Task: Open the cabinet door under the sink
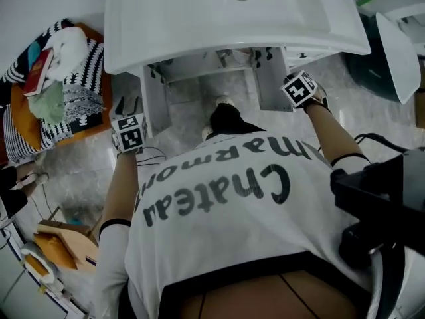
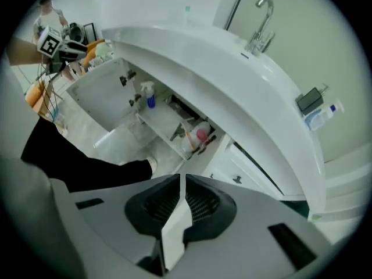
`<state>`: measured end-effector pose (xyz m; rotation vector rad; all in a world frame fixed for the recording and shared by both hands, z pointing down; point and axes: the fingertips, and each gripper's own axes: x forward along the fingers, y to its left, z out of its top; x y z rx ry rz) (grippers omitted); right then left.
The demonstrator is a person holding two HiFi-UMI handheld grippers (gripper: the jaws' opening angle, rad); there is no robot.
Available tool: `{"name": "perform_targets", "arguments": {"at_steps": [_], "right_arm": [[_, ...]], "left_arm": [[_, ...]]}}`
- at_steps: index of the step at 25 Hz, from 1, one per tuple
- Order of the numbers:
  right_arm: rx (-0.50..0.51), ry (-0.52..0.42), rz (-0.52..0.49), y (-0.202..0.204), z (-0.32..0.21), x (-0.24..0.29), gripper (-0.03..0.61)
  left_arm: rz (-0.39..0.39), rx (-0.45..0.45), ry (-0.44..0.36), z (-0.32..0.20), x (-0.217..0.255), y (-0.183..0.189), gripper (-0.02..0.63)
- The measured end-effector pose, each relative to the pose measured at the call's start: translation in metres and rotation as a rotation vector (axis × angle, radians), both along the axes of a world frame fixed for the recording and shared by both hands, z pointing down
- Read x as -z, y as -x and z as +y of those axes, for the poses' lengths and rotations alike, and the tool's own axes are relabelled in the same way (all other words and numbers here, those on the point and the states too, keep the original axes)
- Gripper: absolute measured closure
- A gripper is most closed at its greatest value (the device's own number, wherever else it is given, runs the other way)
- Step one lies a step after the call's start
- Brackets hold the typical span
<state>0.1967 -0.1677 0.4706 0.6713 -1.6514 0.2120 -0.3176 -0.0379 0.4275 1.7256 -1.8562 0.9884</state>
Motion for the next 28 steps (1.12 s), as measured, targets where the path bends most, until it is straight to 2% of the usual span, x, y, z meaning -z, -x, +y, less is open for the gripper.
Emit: {"name": "perform_targets", "arguments": {"at_steps": [2, 7, 11, 13, 16, 19, 22, 24, 28], "right_arm": [[-0.013, -0.015, -0.127, 0.033, 0.007, 0.016, 0.541], [-0.148, -0.012, -0.562, 0.117, 0.025, 0.076, 0.541], [-0.256, 0.107, -0.903, 0.158, 0.041, 0.123, 0.541], [-0.255, 0.142, -1.064, 0.166, 0.053, 0.153, 0.541], [-0.167, 0.084, -1.26, 0.168, 0.064, 0.205, 0.541], [-0.119, 0.089, -1.361, 0.156, 0.076, 0.238, 0.543], [-0.13, 0.141, -1.413, 0.134, 0.089, 0.252, 0.549], [-0.104, 0.131, -1.389, 0.119, 0.099, 0.253, 0.555], [0.034, 0.054, -1.269, 0.096, 0.128, 0.241, 0.561]], "left_arm": [[0.045, -0.014, -0.08, -0.012, 0.023, -0.022, 0.403], [0.244, -0.041, -0.248, -0.029, 0.075, -0.094, 0.416], [0.351, -0.09, -0.337, -0.03, 0.113, -0.149, 0.455], [0.359, -0.146, -0.364, -0.023, 0.128, -0.175, 0.506], [0.384, -0.196, -0.406, -0.011, 0.153, -0.201, 0.554], [0.438, -0.168, -0.437, 0.004, 0.171, -0.22, 0.579], [0.539, -0.143, -0.443, 0.023, 0.176, -0.25, 0.603], [0.58, -0.143, -0.428, 0.032, 0.173, -0.272, 0.606], [0.547, -0.16, -0.413, 0.046, 0.171, -0.307, 0.606]]}}
